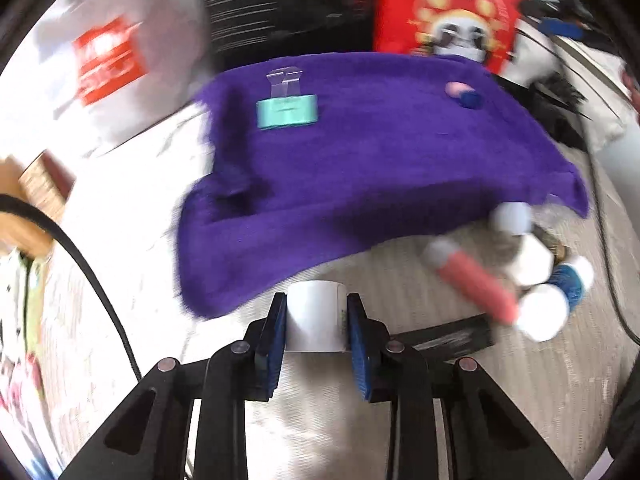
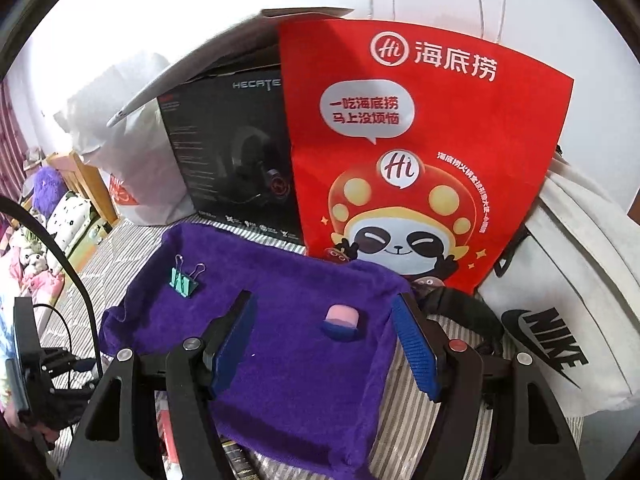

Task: Organize rigid objects
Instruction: 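Grasp the white tape roll with the left tool while the right tool grasps the clear plastic cup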

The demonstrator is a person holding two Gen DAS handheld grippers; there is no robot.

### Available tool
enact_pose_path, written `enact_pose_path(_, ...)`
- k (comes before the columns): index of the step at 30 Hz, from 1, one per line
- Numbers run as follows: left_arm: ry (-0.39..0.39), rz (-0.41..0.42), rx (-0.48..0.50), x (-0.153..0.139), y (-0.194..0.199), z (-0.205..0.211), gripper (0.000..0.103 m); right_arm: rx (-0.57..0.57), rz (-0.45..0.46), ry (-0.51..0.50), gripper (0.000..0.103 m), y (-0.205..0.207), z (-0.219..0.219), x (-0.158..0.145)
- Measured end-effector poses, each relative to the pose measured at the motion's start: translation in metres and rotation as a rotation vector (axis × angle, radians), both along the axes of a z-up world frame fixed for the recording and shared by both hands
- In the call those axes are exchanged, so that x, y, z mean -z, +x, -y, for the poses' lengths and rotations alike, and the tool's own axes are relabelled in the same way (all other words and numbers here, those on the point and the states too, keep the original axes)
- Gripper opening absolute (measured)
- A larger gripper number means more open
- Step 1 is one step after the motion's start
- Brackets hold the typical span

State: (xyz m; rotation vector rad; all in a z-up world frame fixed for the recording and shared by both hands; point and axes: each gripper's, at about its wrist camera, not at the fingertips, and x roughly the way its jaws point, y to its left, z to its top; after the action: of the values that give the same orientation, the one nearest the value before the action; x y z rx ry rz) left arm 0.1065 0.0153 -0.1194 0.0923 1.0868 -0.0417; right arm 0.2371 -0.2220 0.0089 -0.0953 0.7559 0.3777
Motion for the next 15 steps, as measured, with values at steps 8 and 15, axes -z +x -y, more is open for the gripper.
enact_pose_path(8,-0.029,0.026,-0.05,0.007,-0.013,-0.029,0.028,0.002,0.0,0.01,0.07,-0.047,0.001,0.006)
enact_pose_path(15,-0.017,0.067,-0.057,0.007,-0.017,-0.026,0.028,0.042,-0.056,0.036,0.07,-0.105,0.016,0.058)
